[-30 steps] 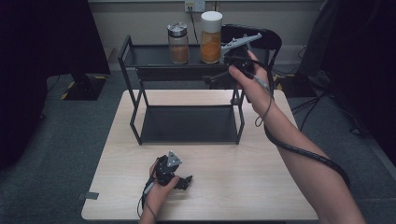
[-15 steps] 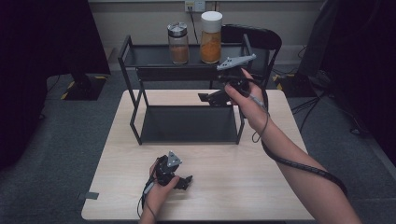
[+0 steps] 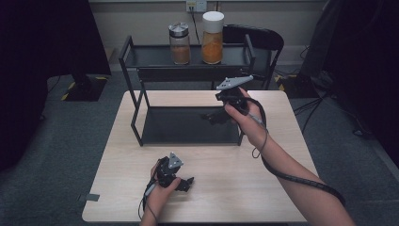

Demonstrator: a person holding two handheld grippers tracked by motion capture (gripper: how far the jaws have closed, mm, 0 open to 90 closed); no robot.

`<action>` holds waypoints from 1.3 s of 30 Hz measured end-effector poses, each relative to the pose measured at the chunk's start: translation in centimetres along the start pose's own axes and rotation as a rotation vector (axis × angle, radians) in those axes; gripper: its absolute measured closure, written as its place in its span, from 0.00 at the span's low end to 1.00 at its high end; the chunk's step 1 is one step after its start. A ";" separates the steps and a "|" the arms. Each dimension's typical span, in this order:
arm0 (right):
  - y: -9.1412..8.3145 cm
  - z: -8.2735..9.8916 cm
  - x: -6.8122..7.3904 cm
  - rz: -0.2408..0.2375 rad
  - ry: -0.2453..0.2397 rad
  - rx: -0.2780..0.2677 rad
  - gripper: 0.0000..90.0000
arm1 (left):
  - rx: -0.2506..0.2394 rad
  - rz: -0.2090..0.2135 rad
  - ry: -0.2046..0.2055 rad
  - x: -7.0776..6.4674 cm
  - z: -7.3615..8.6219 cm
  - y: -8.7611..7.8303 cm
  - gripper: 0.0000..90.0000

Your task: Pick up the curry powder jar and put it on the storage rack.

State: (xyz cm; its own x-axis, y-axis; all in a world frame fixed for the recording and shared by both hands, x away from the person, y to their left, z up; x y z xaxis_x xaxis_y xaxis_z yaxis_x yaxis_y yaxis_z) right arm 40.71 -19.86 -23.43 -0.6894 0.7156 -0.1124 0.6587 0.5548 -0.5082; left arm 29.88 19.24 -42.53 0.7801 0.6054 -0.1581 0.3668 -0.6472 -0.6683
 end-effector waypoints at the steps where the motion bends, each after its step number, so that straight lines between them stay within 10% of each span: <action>1: 0.1 0.2 0.0 -0.001 -0.002 0.002 0.01 | 0.000 0.000 0.000 0.0 0.0 0.0 0.00; 39: 1.6 10.5 0.1 -0.073 0.052 0.075 0.01 | 0.001 0.000 0.000 0.0 0.0 0.0 0.00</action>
State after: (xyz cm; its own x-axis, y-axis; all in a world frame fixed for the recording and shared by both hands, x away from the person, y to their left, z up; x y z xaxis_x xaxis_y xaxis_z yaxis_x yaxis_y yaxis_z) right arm 38.53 -23.38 -33.17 -0.7166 0.6969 -0.0291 0.5819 0.5744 -0.5758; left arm 29.89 19.24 -42.52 0.7804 0.6050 -0.1580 0.3663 -0.6471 -0.6687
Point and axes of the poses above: each handheld gripper's, and its own axes: y roughly forward along the jaws, z roughly out of its underside, x roughly to its left, the point moved 1 cm from there along y, roughly forward along the jaws, and after that the axes turned 13 degrees about z, right-handed, at the moved point
